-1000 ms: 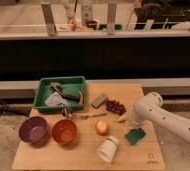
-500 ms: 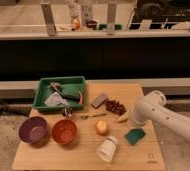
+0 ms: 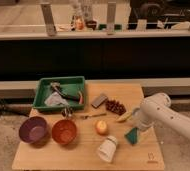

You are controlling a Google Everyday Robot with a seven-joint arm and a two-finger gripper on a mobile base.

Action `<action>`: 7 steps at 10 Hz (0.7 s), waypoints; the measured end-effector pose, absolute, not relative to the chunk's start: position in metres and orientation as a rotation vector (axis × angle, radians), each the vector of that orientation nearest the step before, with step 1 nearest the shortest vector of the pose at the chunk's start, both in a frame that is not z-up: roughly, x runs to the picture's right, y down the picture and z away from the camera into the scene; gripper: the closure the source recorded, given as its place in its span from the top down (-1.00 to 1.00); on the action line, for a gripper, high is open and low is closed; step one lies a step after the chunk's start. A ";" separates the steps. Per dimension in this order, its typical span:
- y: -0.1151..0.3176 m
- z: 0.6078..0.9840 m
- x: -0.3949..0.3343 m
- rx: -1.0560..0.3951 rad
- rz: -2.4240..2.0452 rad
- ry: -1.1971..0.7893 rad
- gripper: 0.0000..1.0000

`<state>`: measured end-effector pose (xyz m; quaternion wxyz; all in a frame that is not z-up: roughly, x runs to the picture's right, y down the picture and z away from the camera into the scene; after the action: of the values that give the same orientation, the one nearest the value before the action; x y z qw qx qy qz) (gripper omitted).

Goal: Place sponge in plastic cup

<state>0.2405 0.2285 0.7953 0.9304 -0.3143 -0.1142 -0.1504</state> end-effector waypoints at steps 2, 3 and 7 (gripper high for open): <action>0.235 0.793 0.248 -0.642 -0.324 -0.224 0.60; 0.238 0.793 0.249 -0.641 -0.350 -0.215 0.60; 0.243 0.801 0.255 -0.644 -0.408 -0.212 0.60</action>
<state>0.2545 0.2432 0.8010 0.9227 -0.3138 -0.1033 -0.1987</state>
